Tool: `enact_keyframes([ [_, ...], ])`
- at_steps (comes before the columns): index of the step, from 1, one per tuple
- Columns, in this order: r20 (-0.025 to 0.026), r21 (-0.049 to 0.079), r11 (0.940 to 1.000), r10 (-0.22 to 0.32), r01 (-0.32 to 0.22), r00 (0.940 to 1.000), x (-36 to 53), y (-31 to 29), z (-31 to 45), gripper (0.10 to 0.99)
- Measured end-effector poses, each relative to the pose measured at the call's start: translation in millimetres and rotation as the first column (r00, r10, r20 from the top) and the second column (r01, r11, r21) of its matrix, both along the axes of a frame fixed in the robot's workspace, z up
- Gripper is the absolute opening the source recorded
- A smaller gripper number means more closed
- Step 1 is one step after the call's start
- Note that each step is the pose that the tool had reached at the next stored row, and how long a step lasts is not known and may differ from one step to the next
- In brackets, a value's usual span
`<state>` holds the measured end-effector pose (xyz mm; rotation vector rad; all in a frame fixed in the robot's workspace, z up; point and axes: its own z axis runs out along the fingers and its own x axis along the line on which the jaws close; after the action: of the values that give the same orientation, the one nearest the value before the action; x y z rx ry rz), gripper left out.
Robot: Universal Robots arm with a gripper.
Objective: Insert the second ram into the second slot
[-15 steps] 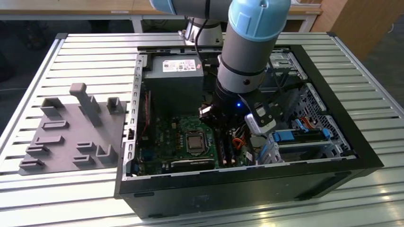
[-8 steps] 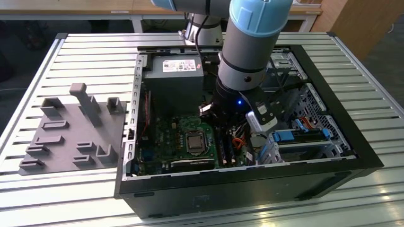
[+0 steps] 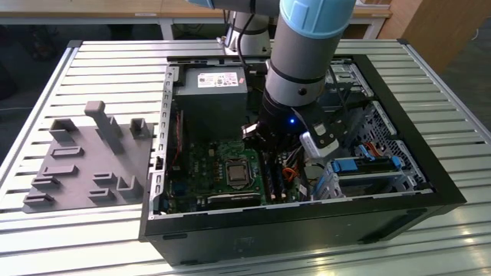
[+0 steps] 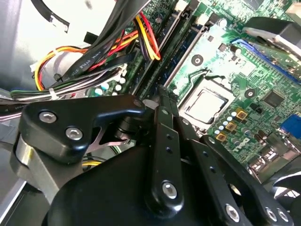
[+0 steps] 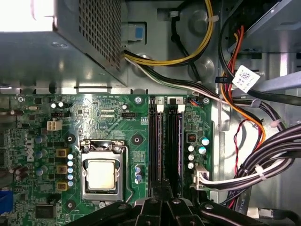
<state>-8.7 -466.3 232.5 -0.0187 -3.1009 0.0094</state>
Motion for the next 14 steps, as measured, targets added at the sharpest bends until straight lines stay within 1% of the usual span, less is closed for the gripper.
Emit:
enact_keyframes([
  [8,0.0001,0.0,1.0,0.0,0.0,1.0,0.0,0.0,3.6,0.106],
  [14,0.0,0.0,1.0,0.0,0.0,1.0,0.0,0.0,4.1,0.106],
])
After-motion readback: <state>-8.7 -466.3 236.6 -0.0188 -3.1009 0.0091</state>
